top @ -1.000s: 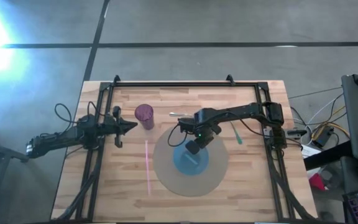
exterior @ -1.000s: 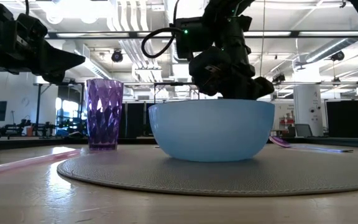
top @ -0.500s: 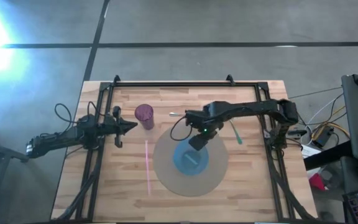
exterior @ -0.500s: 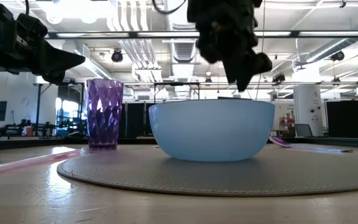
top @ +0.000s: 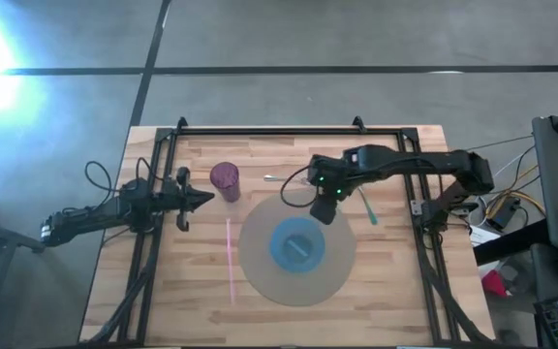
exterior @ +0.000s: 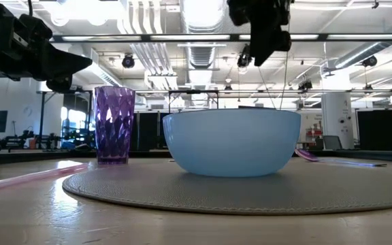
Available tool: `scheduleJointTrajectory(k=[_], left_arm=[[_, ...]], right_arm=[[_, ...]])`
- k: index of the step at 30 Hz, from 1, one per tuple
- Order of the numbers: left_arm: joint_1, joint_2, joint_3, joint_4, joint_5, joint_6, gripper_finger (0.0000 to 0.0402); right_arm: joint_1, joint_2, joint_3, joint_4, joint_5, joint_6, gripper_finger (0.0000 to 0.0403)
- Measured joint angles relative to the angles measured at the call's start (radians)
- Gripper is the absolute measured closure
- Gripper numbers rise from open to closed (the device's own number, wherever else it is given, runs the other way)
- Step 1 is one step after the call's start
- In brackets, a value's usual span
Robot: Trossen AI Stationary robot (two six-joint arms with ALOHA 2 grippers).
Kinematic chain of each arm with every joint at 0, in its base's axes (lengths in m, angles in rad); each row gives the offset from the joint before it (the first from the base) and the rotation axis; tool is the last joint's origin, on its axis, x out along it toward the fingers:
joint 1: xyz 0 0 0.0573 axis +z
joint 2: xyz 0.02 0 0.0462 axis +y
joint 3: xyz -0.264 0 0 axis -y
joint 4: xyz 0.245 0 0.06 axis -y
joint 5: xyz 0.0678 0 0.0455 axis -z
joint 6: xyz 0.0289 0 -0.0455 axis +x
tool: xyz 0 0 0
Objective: Pick & Place Utensil
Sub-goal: Put the violet cup in the top left of the brown mat
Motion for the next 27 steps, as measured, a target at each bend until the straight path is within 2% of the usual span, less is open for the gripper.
scheduleJointTrajectory(k=[3,6,11,14,17,19,23,27], left_arm=[[0.0,0.0,0.0,0.008,0.0,-0.022,0.0398],[0.0,0.0,0.0,0.017,-0.001,-0.023,0.0376],[0.0,0.0,0.0,0.05,-0.024,-0.072,0.0304],[0.0,0.0,0.0,0.124,-0.042,-0.119,0.0262],[0.0,0.0,0.0,0.217,-0.043,-0.131,0.0237],[0.0,0.003,0.006,0.257,-0.059,-0.135,0.023],[0.001,0.039,0.072,0.221,-0.145,-0.137,0.0228],[0.001,0.114,0.175,0.08,-0.266,-0.137,0.0229]], right_arm=[[0.0,-0.041,0.0,0.0,0.073,-0.061,0.0264],[-0.001,-0.08,0.0,0.0,0.142,-0.095,0.0269],[-0.001,-0.153,0.0,-0.002,0.211,-0.135,0.0273],[-0.001,-0.194,-0.001,-0.003,0.236,-0.15,0.0271],[0.0,-0.231,-0.005,-0.003,0.263,-0.174,0.0267],[0.0,-0.252,-0.01,-0.005,0.28,-0.188,0.0264],[-0.001,-0.286,-0.038,-0.004,0.282,-0.207,0.0261],[-0.003,-0.308,-0.087,0.007,0.323,-0.211,0.0266]])
